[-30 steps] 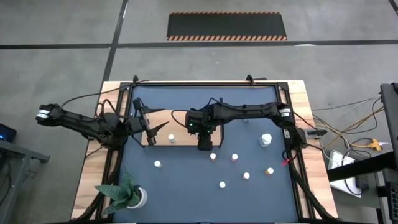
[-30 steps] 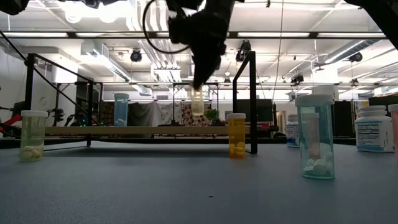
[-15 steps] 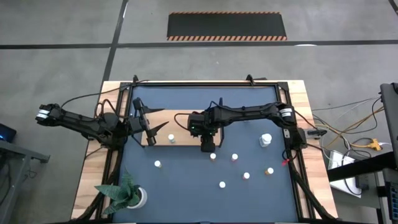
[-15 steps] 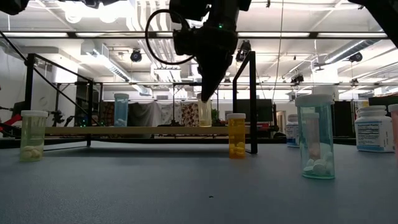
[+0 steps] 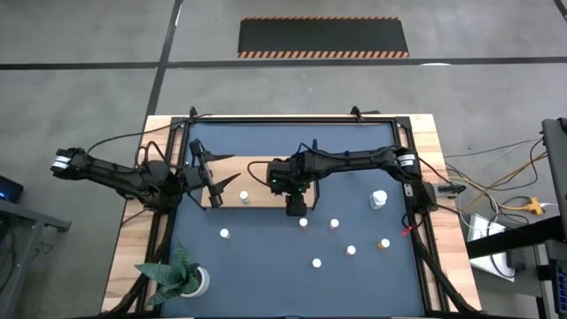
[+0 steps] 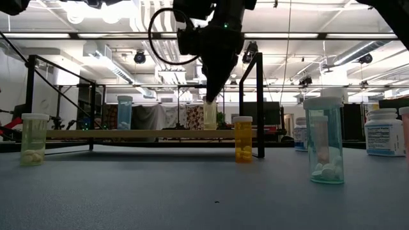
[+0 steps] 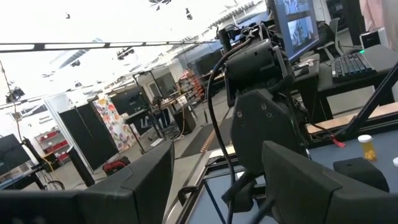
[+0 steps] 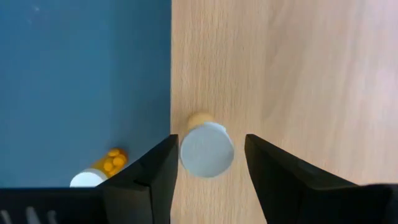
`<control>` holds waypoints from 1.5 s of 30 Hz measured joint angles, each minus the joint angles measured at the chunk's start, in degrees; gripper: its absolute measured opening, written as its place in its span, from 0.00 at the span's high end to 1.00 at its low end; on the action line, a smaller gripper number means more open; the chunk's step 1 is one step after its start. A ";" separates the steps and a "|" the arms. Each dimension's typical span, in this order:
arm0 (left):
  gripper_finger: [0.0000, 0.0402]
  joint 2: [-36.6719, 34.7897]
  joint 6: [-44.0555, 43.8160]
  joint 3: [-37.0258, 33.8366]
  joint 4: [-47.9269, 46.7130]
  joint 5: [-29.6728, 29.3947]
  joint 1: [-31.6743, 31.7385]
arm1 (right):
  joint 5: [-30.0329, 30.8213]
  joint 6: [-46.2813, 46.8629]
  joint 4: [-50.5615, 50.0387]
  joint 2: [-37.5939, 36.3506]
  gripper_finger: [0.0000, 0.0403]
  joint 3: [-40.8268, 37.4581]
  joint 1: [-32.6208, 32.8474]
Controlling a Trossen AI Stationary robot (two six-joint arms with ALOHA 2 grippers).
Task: Pick and place medicine bottles onto shelf by color
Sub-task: Put the right yellow pill bottle on the shelf, then put the top white pill bottle on the shelf
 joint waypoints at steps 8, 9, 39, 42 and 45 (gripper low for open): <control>0.44 0.12 0.00 0.00 0.00 0.01 0.00 | 0.48 0.65 0.09 -4.86 0.55 0.04 -0.02; 0.44 0.28 0.00 0.00 0.02 0.01 0.00 | 0.50 1.22 0.24 -5.72 0.55 0.04 -0.02; 0.44 1.04 0.13 0.15 0.58 0.03 0.04 | 16.14 39.97 -25.38 -30.70 0.41 -7.30 -15.77; 0.44 1.03 0.13 0.15 0.52 0.03 0.04 | 13.92 40.08 -25.04 -31.81 0.37 -11.01 -18.11; 0.44 1.07 0.15 0.15 0.54 0.01 0.04 | 13.47 40.24 -24.67 -32.94 0.34 -15.82 -19.99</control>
